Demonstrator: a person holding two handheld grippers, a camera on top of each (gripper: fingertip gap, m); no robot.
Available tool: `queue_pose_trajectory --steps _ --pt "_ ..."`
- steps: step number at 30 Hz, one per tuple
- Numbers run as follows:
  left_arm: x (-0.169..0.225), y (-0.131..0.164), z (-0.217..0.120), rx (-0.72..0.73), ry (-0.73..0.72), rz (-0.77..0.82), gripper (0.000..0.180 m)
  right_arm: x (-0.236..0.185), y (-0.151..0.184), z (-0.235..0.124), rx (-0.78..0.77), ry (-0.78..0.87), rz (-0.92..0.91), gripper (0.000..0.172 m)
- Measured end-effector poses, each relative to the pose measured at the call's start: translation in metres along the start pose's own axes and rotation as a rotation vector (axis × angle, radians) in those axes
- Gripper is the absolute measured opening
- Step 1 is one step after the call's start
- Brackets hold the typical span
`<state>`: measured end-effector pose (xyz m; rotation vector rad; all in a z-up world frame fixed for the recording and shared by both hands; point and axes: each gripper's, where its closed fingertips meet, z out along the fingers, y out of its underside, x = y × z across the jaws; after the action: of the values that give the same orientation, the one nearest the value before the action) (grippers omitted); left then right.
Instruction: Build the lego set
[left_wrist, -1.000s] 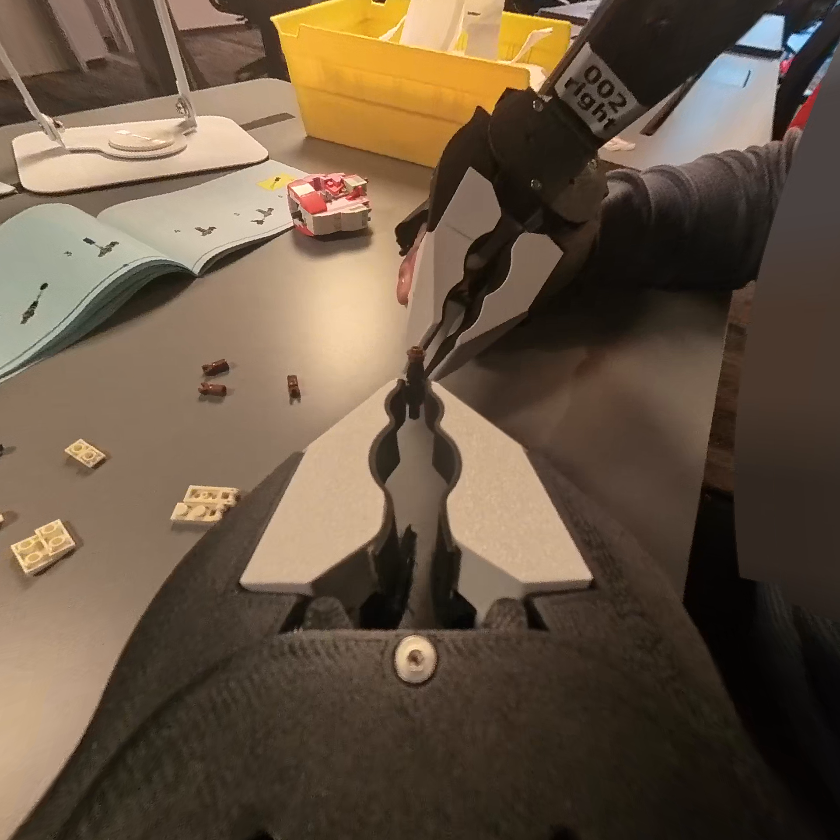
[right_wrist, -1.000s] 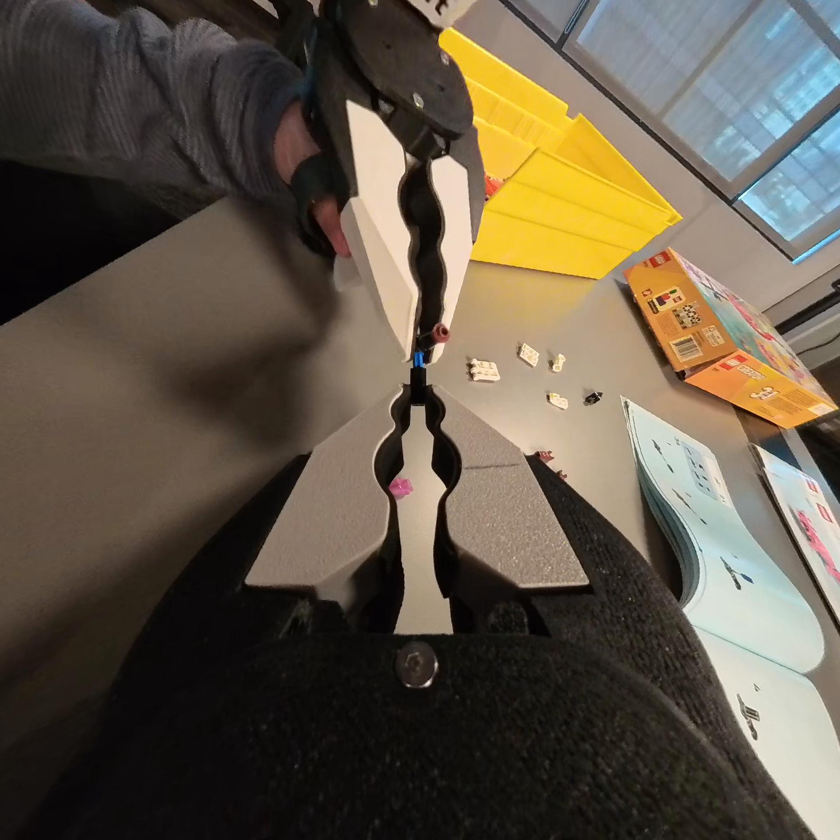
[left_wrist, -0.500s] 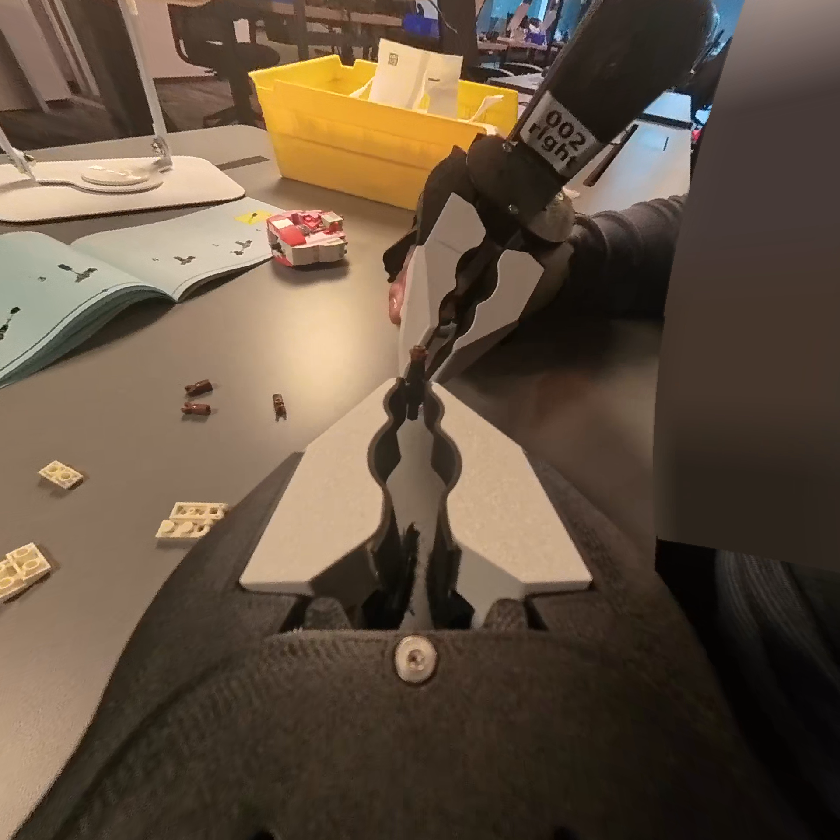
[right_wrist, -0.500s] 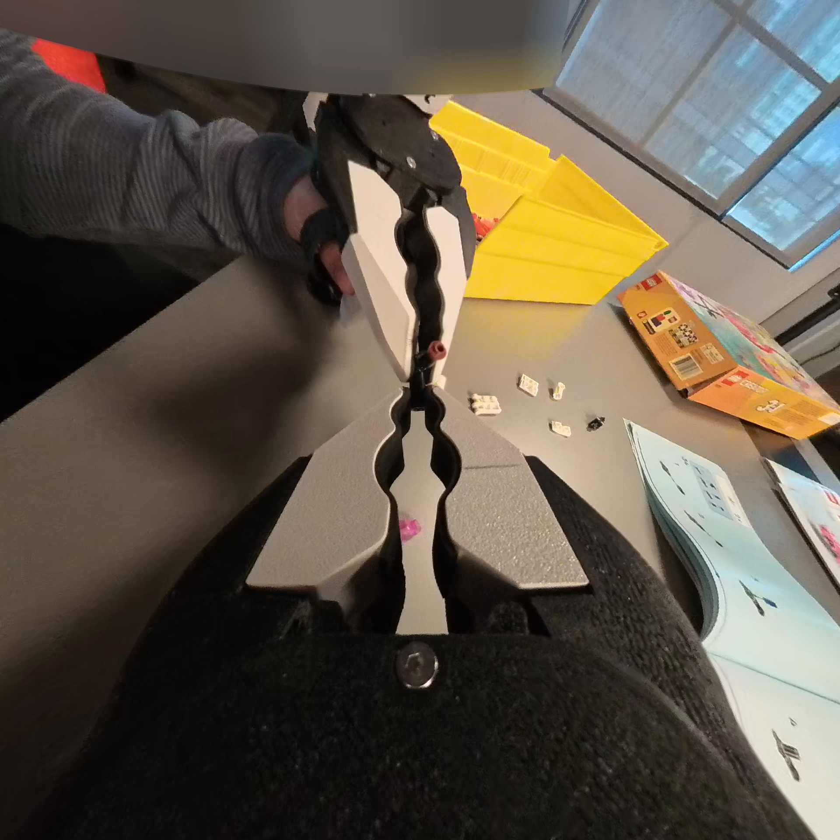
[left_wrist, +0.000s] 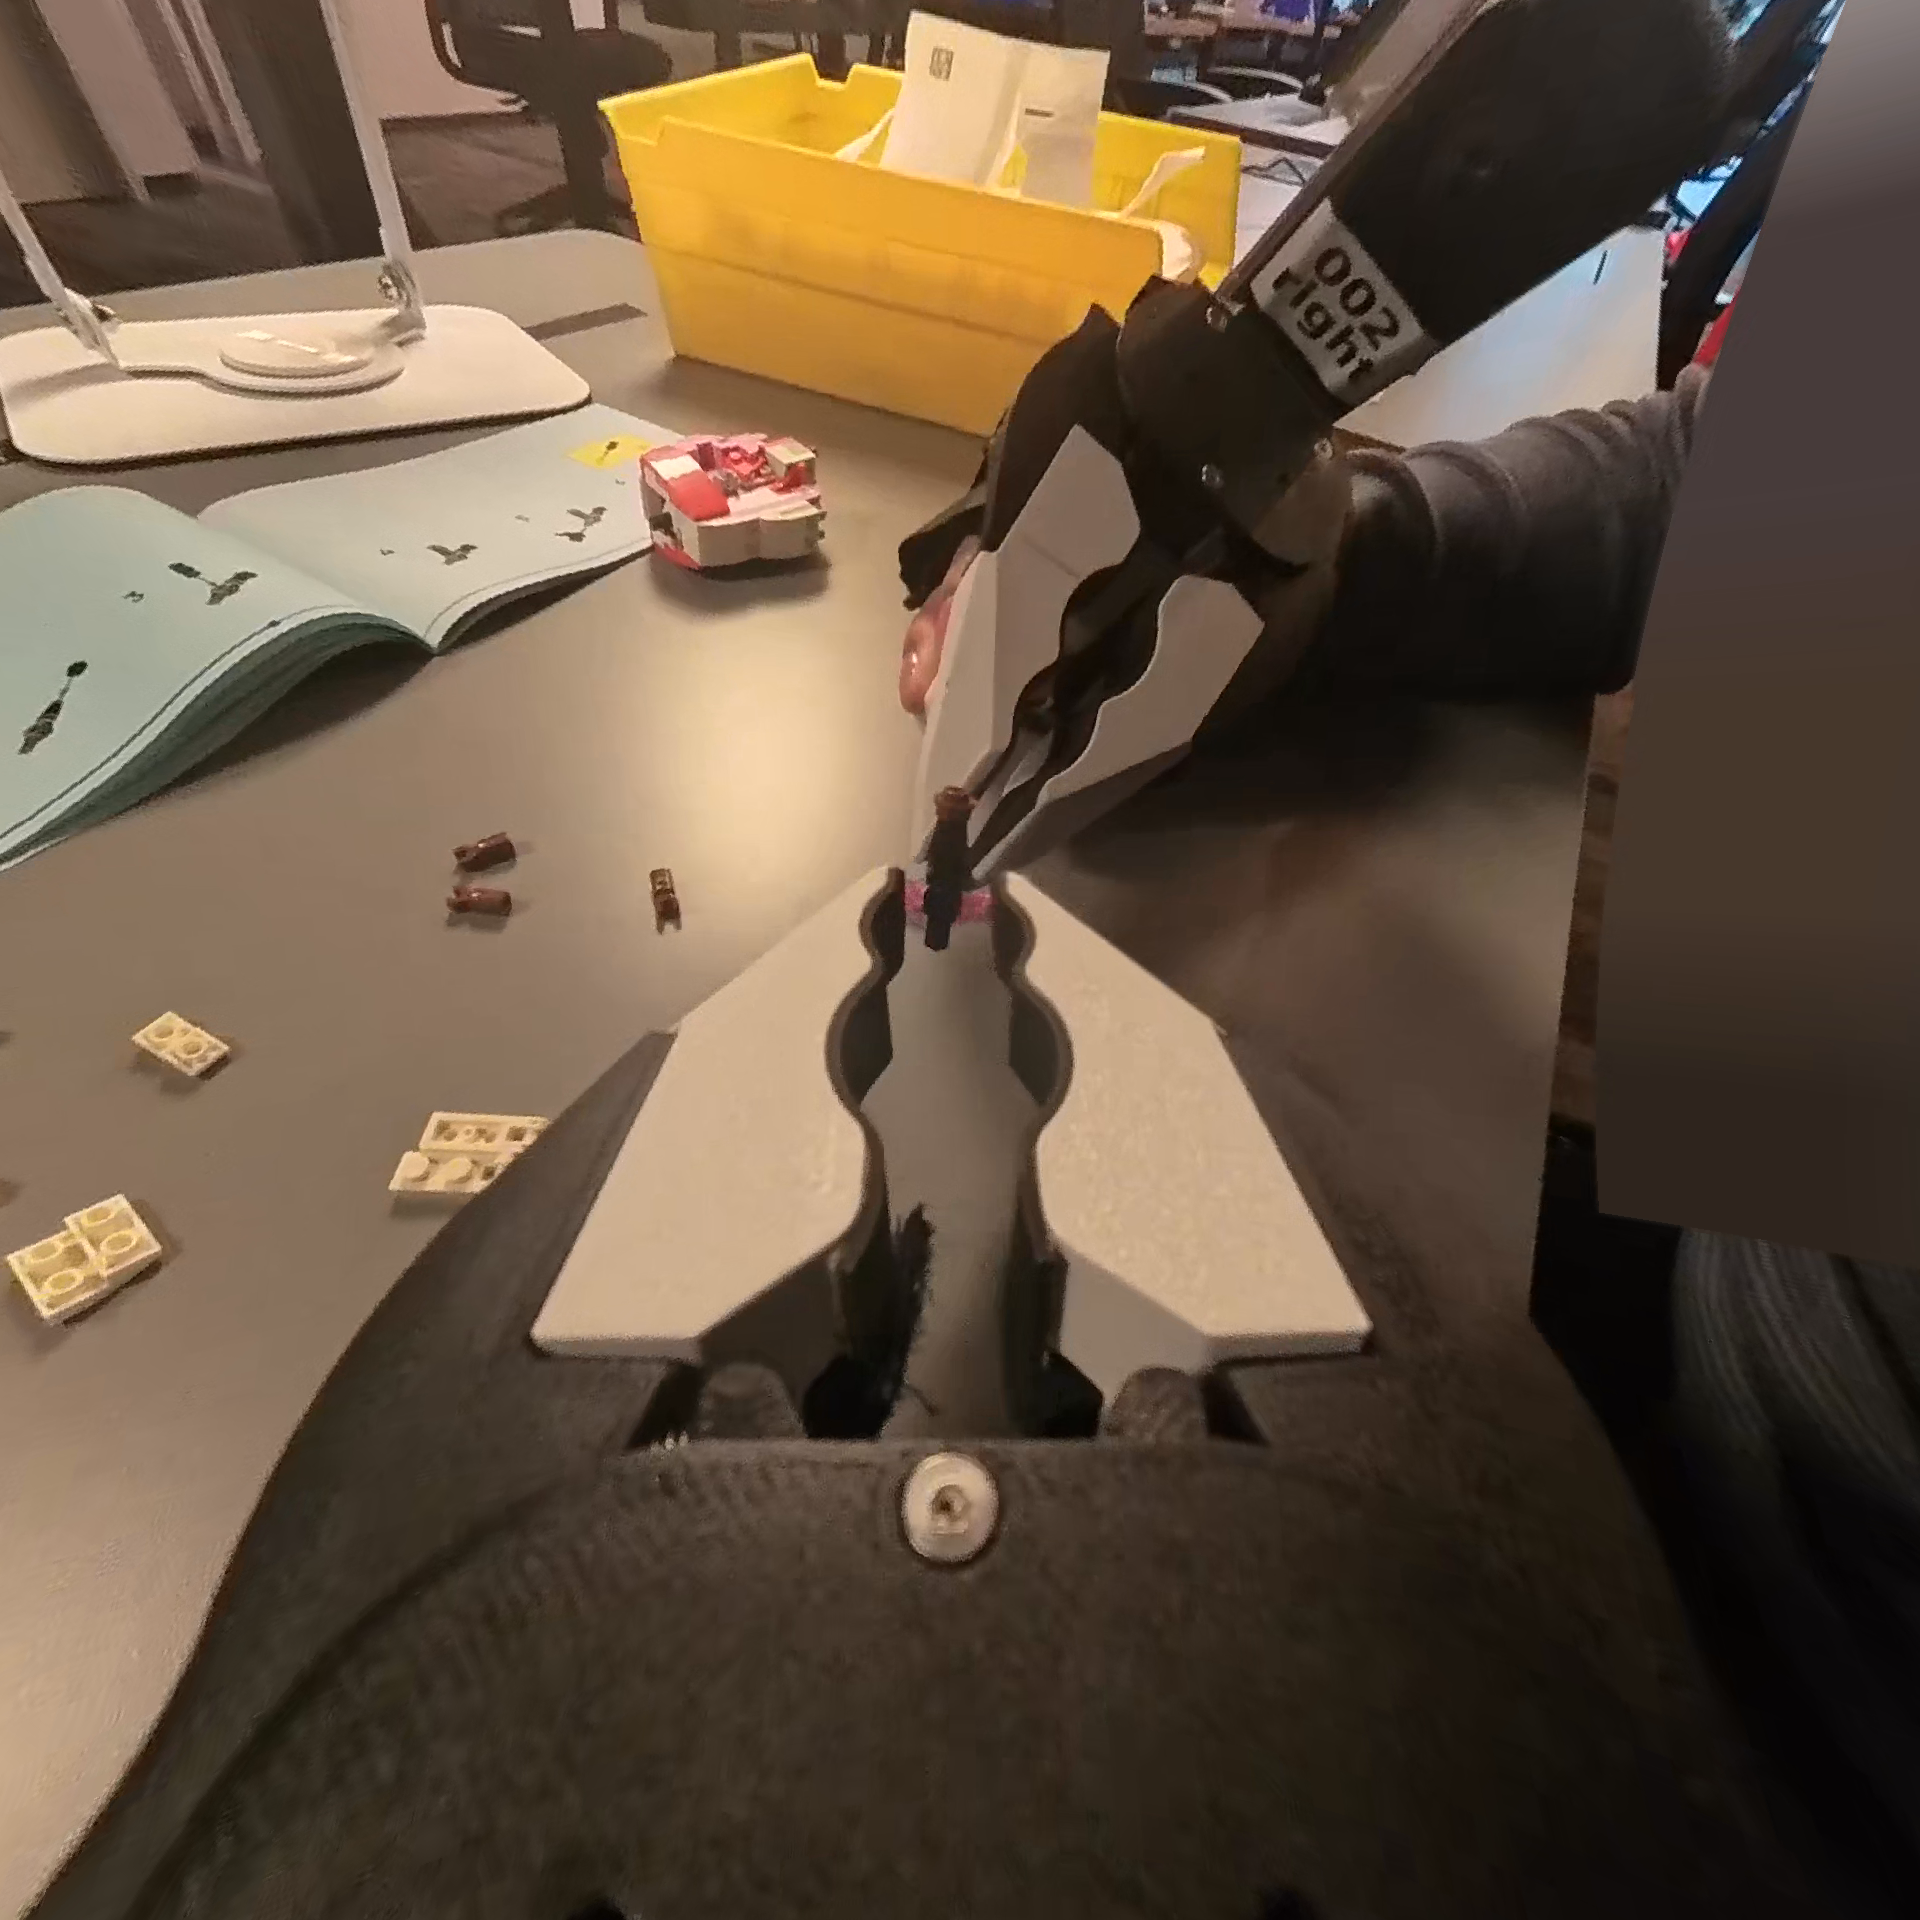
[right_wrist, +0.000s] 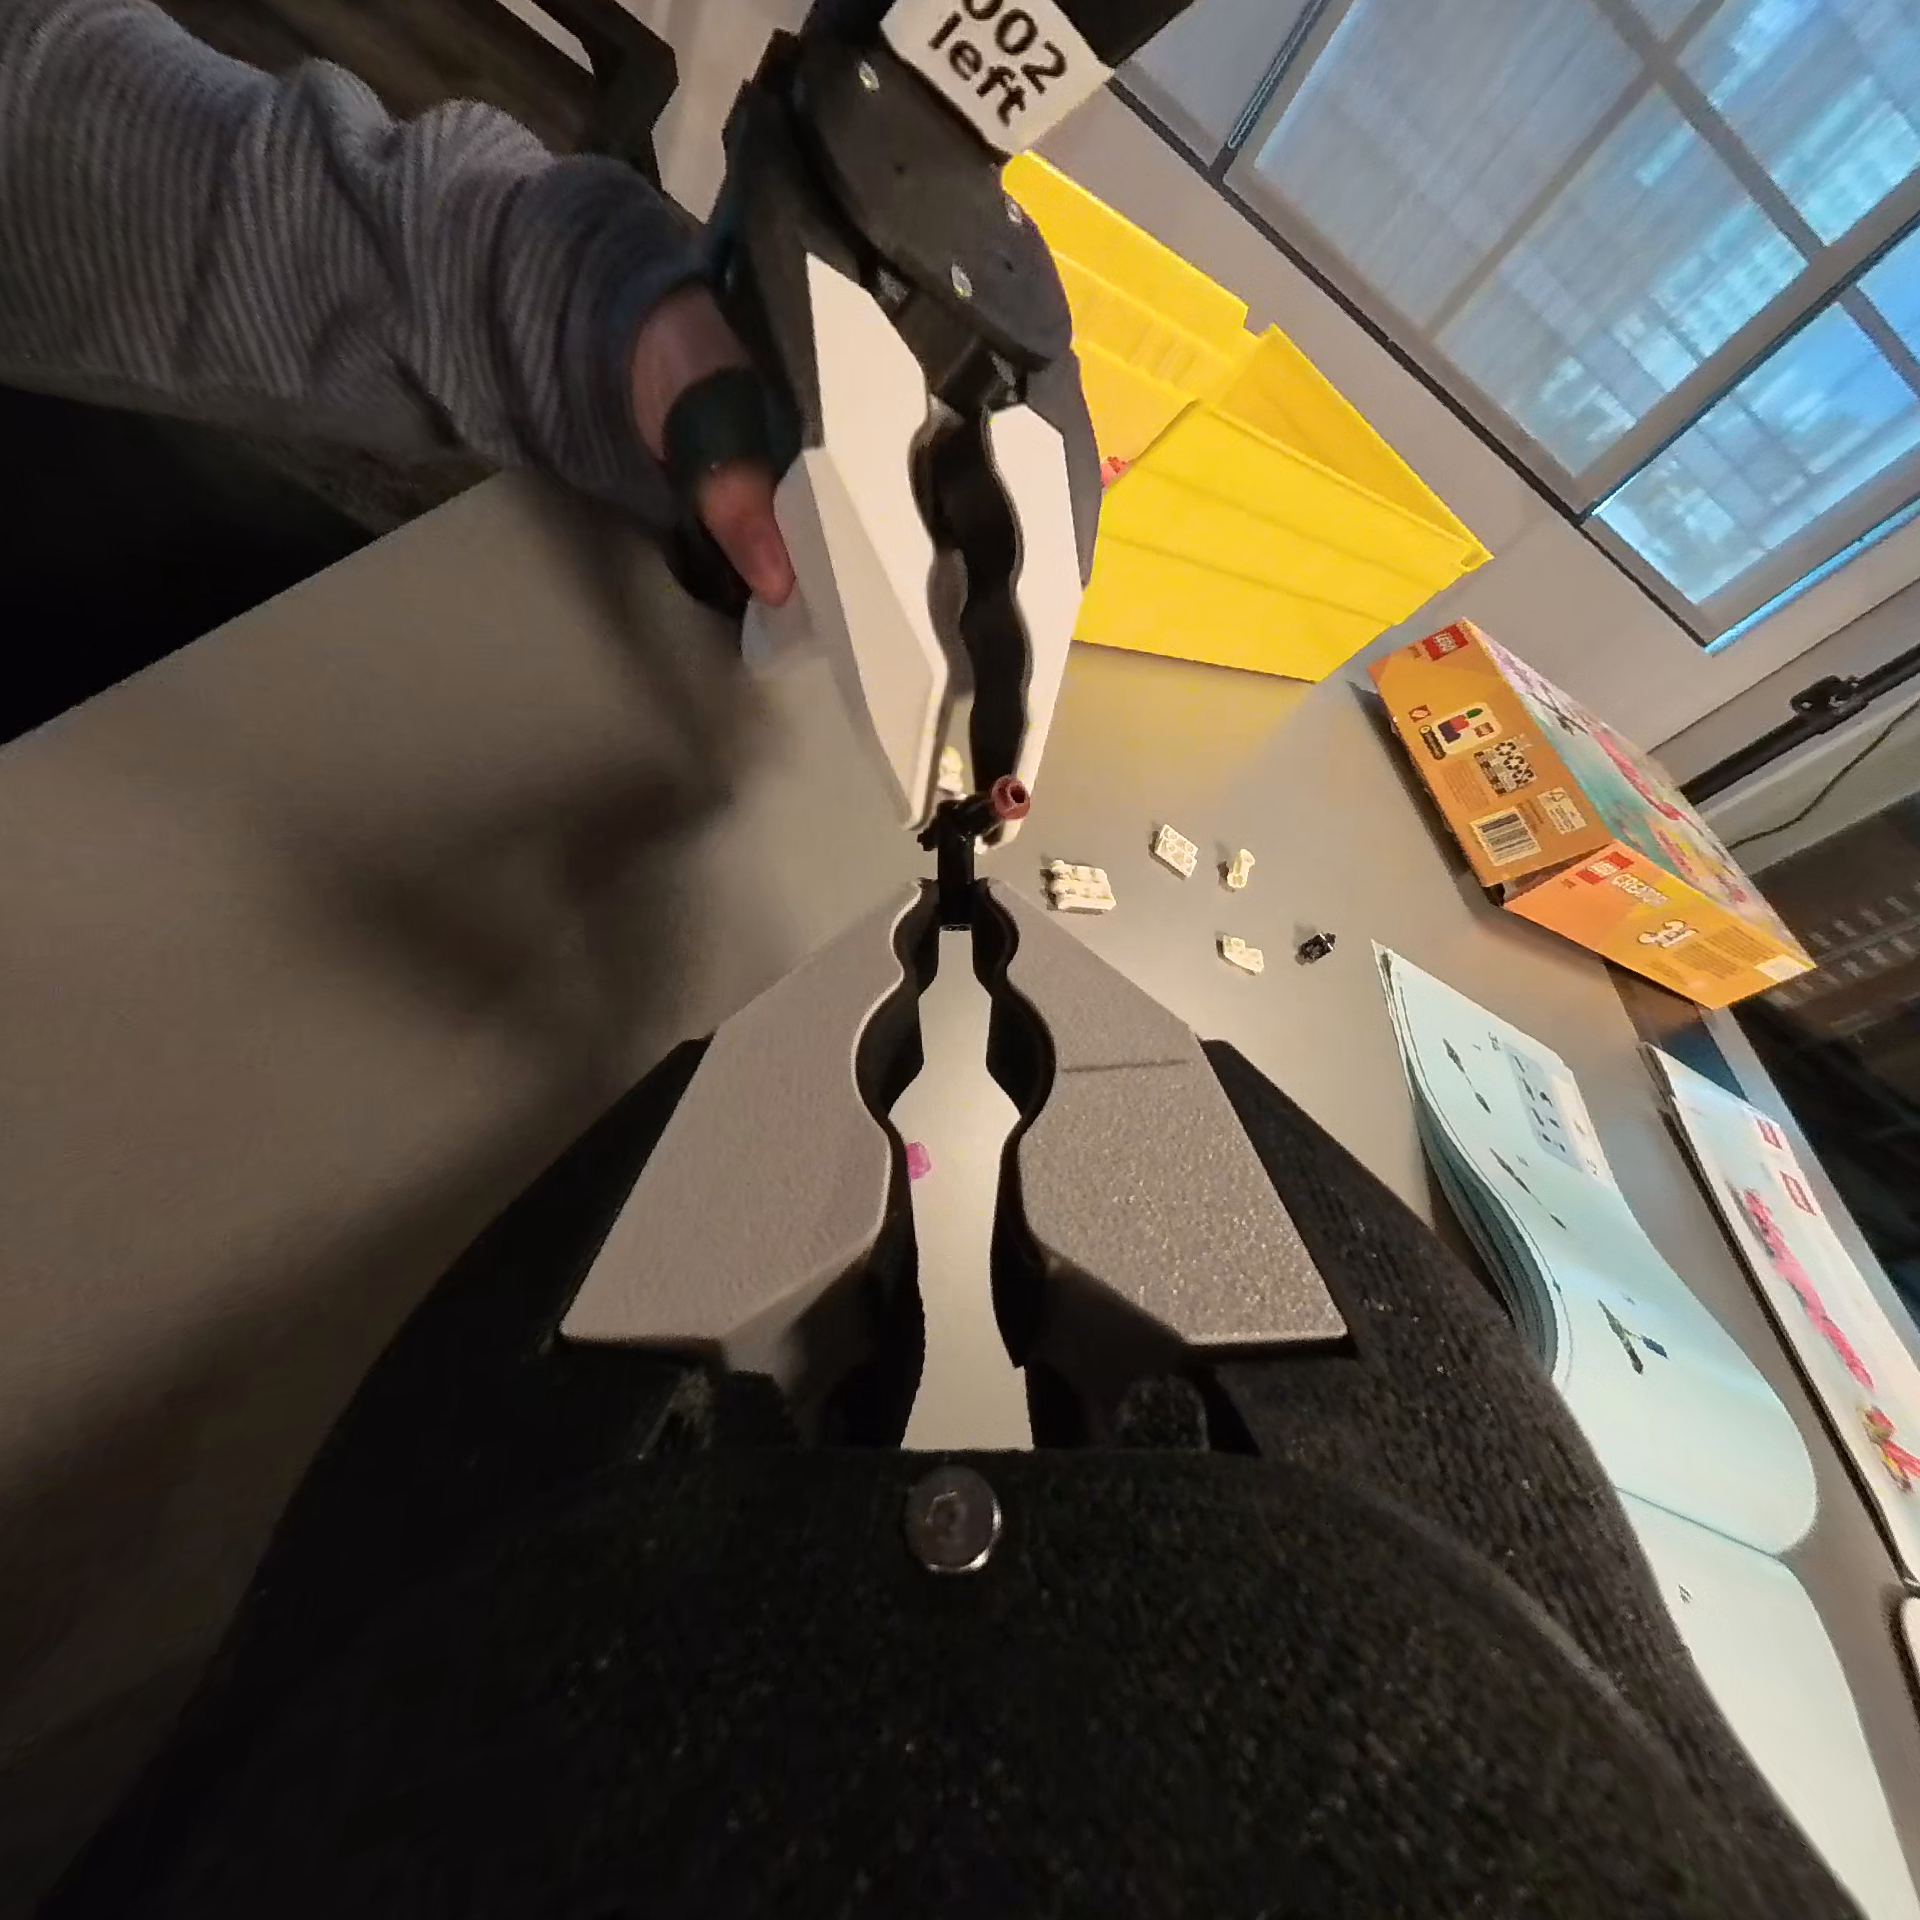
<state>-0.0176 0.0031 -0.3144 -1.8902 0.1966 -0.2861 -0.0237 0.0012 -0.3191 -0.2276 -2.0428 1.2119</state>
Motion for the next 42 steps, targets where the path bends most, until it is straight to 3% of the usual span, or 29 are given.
queue_pose_trajectory --steps 1,17,22,29,34,42 --pt "0.000 0.001 0.001 -0.007 -0.003 0.003 0.007 -0.001 0.000 0.000 -0.002 -0.003 -0.004 0.004" --pt "-0.002 0.005 0.005 -0.049 -0.028 0.053 0.006 -0.003 0.006 0.001 -0.041 0.010 -0.049 0.004" --pt "-0.006 -0.014 0.001 0.088 -0.032 0.039 0.006 0.012 -0.006 -0.005 0.057 0.111 -0.055 0.005" --pt "-0.038 -0.041 -0.035 0.386 -0.054 -0.228 0.006 0.049 -0.018 -0.034 0.241 0.298 0.068 0.008" --pt "-0.054 -0.043 -0.045 0.440 -0.187 -0.236 0.006 0.075 -0.013 -0.050 0.272 0.450 0.124 0.008" --pt "-0.065 -0.043 -0.057 0.442 -0.385 -0.119 0.006 0.089 -0.004 -0.059 0.242 0.551 0.154 0.005"
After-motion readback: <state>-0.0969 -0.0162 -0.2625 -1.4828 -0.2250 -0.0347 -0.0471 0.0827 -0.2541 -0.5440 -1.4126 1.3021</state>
